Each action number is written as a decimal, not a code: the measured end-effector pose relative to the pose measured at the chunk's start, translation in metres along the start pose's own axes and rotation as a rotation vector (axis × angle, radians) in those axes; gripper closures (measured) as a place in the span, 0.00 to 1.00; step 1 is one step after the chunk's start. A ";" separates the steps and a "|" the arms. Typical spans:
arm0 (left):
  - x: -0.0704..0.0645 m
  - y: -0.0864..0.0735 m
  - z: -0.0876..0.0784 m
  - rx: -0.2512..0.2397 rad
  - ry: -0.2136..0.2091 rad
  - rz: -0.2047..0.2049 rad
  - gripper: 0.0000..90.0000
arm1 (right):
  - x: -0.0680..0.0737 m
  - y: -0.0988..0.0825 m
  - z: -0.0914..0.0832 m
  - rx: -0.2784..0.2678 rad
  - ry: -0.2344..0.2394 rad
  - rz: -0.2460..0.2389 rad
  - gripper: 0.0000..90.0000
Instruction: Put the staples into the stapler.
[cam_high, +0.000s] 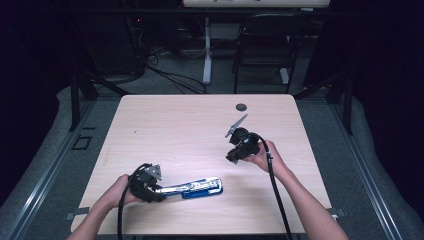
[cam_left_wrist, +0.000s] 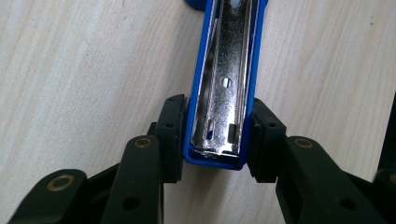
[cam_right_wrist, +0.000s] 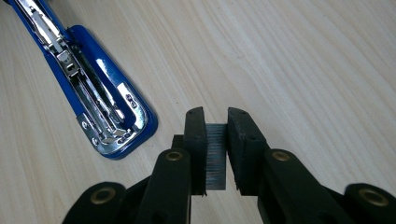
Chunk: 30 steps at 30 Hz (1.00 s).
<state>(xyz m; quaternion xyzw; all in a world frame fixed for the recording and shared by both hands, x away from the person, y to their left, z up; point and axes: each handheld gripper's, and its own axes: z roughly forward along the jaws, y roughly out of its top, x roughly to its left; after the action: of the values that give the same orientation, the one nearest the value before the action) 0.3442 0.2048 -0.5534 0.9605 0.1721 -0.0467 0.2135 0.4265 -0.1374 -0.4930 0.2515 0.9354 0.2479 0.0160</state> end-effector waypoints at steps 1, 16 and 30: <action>0.000 0.000 0.000 0.000 -0.001 0.000 0.70 | 0.001 0.001 0.000 0.001 0.005 -0.005 0.87; 0.004 0.001 0.000 0.000 -0.004 0.013 0.70 | 0.011 0.007 -0.002 -0.012 0.012 -0.031 0.87; 0.005 0.002 0.000 0.001 -0.006 0.018 0.70 | 0.025 0.023 -0.004 -0.043 0.055 -0.081 0.87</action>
<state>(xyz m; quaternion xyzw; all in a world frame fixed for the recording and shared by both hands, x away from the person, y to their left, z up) 0.3496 0.2049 -0.5532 0.9620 0.1630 -0.0476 0.2140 0.4149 -0.1101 -0.4764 0.2062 0.9394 0.2737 0.0059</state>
